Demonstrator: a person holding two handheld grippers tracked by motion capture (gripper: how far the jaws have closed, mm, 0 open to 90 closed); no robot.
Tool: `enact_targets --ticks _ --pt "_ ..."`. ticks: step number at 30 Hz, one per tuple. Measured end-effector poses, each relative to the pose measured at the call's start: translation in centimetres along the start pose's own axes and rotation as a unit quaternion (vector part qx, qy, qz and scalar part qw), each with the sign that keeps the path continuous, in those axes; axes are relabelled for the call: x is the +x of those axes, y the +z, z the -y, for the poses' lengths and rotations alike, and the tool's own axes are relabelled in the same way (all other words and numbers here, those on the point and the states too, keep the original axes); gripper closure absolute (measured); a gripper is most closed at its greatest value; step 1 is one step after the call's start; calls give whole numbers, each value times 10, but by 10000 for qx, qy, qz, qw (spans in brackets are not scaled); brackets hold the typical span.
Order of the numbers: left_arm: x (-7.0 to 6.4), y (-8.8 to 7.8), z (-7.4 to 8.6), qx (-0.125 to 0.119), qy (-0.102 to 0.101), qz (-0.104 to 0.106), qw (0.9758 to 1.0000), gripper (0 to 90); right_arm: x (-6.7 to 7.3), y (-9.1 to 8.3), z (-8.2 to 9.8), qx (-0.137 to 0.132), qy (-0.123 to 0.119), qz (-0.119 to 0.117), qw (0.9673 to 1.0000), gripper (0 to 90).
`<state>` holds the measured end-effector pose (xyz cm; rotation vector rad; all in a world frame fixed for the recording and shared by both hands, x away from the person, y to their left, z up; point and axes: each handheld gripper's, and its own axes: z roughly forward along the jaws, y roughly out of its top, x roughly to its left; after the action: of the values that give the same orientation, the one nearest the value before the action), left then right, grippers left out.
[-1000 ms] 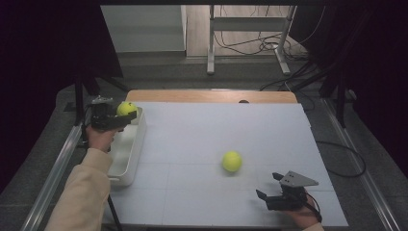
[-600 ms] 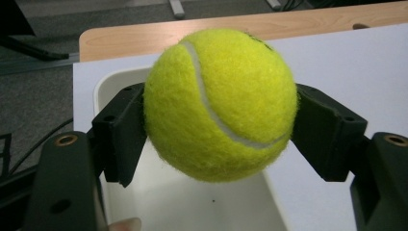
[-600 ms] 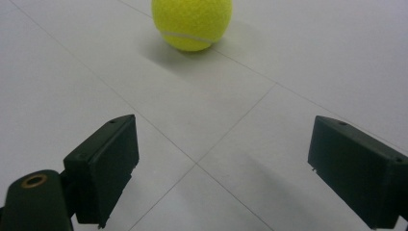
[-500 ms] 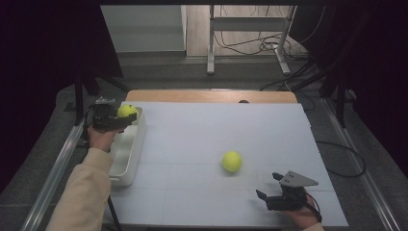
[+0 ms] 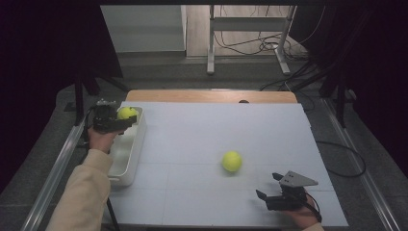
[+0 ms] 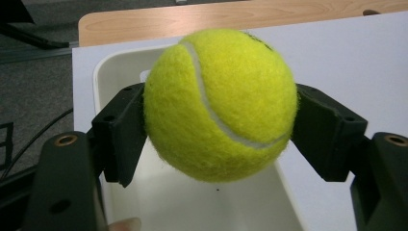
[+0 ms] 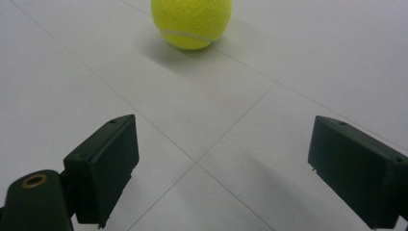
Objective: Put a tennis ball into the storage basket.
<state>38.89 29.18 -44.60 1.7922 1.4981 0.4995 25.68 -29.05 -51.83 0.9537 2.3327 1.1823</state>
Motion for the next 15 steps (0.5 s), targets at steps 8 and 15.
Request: enact_targets --ticks 8,15 --pt "-4 -1 -2 20 63 -83 9999 132 0 0 0 5 6 -2 10000 108" --pt "-10 -8 -3 -230 24 289 9993 119 0 0 0 0 4 -19 10000 108"
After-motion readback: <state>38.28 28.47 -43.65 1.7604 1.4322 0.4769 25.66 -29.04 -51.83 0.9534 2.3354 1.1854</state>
